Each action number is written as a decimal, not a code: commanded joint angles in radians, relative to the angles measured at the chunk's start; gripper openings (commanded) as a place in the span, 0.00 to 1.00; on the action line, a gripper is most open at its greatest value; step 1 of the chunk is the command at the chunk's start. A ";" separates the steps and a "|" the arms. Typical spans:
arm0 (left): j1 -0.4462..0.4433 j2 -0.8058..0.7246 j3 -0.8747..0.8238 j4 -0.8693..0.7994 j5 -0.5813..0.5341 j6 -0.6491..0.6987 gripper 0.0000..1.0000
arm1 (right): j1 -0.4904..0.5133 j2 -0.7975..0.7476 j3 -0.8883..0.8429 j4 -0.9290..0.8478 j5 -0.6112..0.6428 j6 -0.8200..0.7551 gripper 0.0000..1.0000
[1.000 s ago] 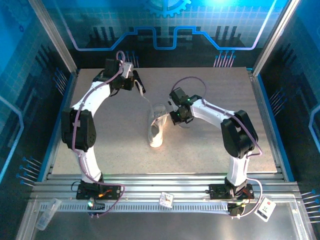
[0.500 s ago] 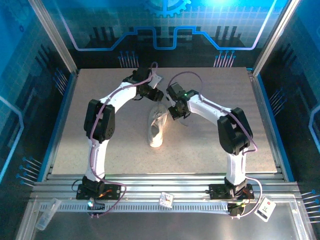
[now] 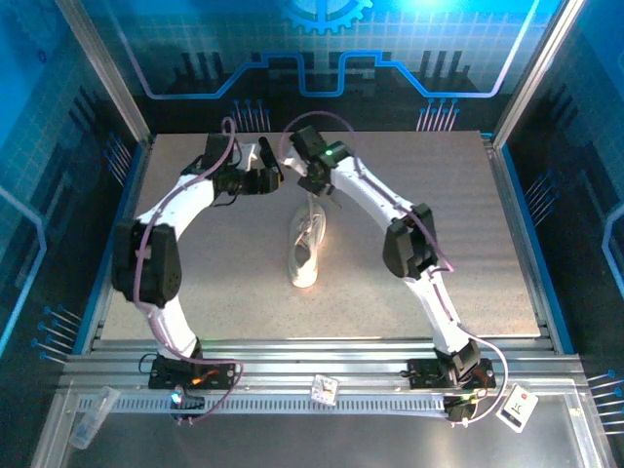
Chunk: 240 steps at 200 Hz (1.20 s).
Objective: Tie the shoes
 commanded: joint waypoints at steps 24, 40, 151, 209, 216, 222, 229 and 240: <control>0.033 -0.173 -0.272 0.095 0.016 -0.139 0.69 | 0.165 -0.029 -0.125 0.115 0.009 -0.207 0.56; 0.036 -0.196 -0.303 0.085 -0.001 -0.128 0.69 | 0.154 -0.107 -0.221 0.170 -0.013 -0.135 0.61; 0.001 0.096 0.124 -0.176 -0.051 0.115 0.63 | 0.014 -0.267 -0.400 0.019 -0.249 0.327 0.54; -0.110 0.459 0.568 -0.351 -0.119 0.233 0.62 | -0.015 -0.233 -0.443 0.003 -0.267 0.387 0.52; -0.115 0.493 0.608 -0.364 -0.125 0.245 0.61 | -0.018 -0.232 -0.448 0.005 -0.272 0.390 0.52; -0.118 0.518 0.640 -0.375 -0.132 0.251 0.61 | -0.021 -0.229 -0.453 0.004 -0.270 0.390 0.52; -0.120 0.549 0.676 -0.389 -0.139 0.258 0.61 | -0.020 -0.225 -0.454 0.002 -0.264 0.390 0.52; -0.120 0.593 0.728 -0.412 -0.145 0.269 0.61 | -0.021 -0.212 -0.451 -0.003 -0.257 0.388 0.52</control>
